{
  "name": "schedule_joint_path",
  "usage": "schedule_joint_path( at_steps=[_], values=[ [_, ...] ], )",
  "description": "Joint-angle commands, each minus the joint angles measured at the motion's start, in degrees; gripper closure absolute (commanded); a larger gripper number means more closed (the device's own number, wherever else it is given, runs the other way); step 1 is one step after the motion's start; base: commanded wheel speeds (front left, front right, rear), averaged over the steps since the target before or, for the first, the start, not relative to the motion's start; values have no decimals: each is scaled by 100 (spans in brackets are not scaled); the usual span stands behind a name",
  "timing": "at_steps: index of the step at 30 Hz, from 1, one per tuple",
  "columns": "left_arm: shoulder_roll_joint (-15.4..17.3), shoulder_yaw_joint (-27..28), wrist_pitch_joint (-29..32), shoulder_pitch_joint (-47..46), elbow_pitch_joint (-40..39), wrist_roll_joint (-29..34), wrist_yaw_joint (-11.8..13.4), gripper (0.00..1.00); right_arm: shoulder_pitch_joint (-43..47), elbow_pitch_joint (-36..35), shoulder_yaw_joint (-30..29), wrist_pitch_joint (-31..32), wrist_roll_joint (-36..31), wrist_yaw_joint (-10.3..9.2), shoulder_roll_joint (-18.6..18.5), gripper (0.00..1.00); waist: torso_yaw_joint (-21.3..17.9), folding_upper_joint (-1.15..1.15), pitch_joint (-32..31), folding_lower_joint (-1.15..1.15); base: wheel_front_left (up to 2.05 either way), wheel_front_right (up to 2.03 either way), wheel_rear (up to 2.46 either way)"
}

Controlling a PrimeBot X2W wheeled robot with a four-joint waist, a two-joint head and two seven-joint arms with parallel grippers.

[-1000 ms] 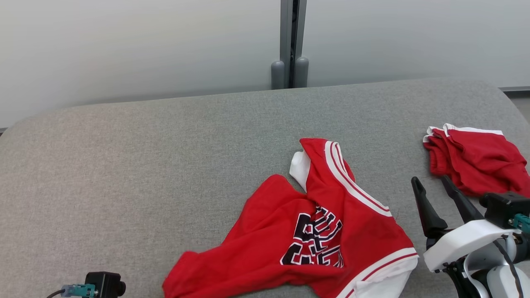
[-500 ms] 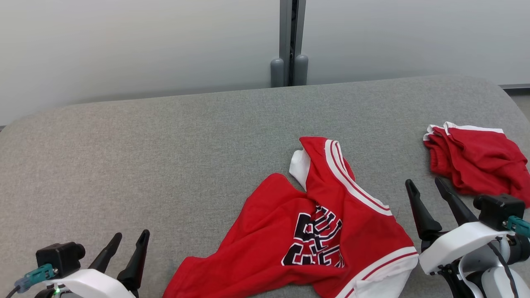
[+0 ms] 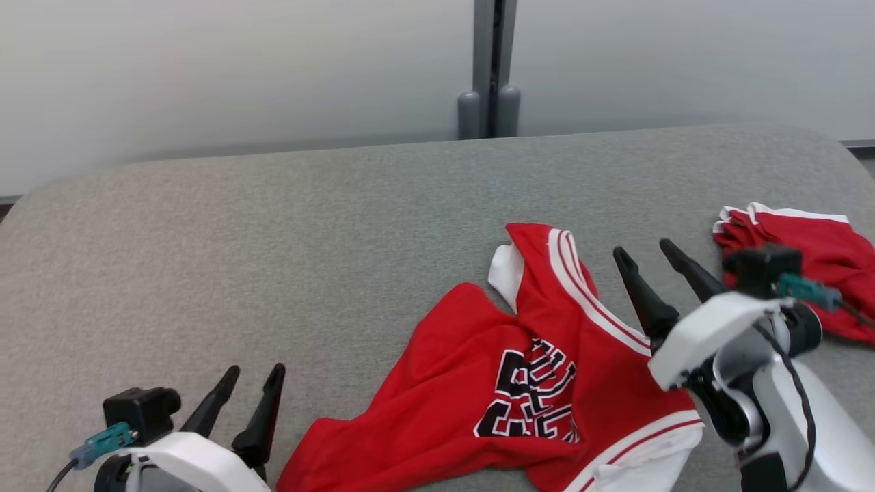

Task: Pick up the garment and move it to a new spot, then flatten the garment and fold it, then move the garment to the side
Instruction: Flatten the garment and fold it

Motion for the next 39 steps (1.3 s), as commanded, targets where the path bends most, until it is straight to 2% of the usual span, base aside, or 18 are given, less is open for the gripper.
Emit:
schedule_joint_path(
  at_steps=[1,14,20,23,24,25,30,39],
  values=[
    [-4,-11,-10,-90,21,37,-51,0,-152,109,18,67,56,1,-47,0,120,0,85,0,0,0,0],
    [-358,-245,-42,-626,510,127,-462,0,-2160,2591,867,775,734,1,-190,0,908,0,621,0,0,0,0],
    [-451,-301,-80,-738,712,138,-546,0,-2546,3450,1107,1236,954,1,-142,0,1016,0,663,0,0,0,0],
    [-462,-307,-97,-759,779,142,-554,0,-2632,3650,1213,1418,1082,1,-79,0,1005,0,658,0,0,0,0],
    [-459,-309,-100,-764,799,146,-554,0,-2663,3676,1252,1438,1125,1,-75,53,995,0,655,0,0,0,0],
    [-458,-309,-103,-773,814,150,-553,0,-2686,3689,1297,1439,1174,1,-79,100,980,0,651,0,0,0,0],
    [-451,-331,-95,-784,845,161,-544,0,-2785,3698,1496,1169,1258,1,-168,100,861,0,611,0,0,0,0],
    [-420,-323,-175,-849,720,215,-521,0,-3199,3792,1363,-253,1321,1,-293,100,622,0,741,0,0,0,0]
  ],
)
